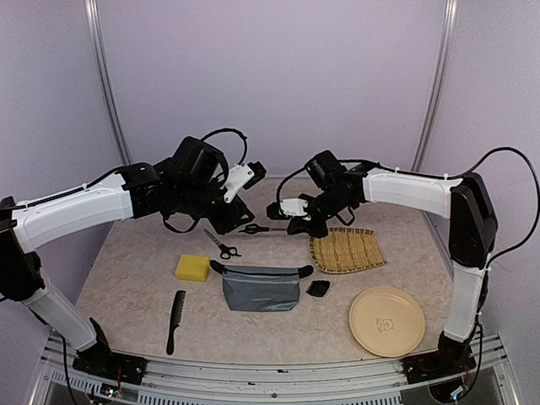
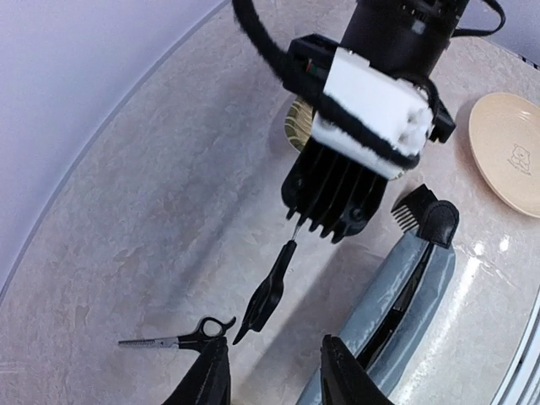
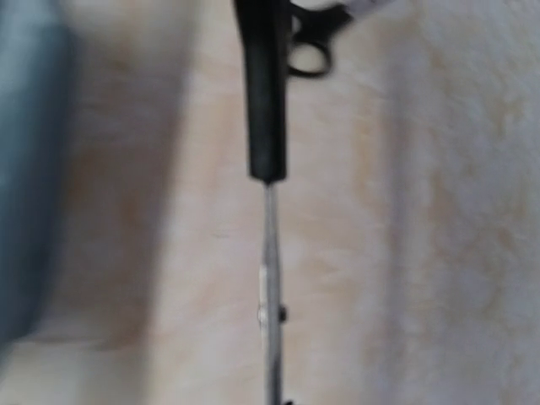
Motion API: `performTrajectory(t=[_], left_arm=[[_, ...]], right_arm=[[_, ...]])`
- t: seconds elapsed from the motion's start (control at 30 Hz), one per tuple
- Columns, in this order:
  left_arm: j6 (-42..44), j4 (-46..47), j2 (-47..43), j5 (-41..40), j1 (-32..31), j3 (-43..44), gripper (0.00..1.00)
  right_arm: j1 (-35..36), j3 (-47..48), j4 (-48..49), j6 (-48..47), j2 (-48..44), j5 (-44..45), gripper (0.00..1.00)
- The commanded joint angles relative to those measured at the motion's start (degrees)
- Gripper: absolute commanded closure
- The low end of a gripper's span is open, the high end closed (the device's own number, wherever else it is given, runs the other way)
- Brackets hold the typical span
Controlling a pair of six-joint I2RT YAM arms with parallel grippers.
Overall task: Sort the hair-cutting tools
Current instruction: Pass from the right arm to the left
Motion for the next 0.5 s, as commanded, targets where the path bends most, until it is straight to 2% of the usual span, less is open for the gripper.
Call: performTrajectory(t=[0.0,0.23,0.47], left_arm=[[-0.6,-7.2,1.3,3.1,-1.5,3.3,0.63],[-0.8,-7.2,3.8,4.5,-3.3,4.5,0.61],[0.1,-6.3,5.8,1.4,-3.8,6.3,0.66]], right_arm=[[-0.3,1.5,-11.0,0.9,-5.4,-6.8,1.0],[0.4,1.0,-14.0,1.4,-8.5,-6.4,1.0],[0.9,1.6,-15.3,0.3,-7.9,-7.4,1.0]])
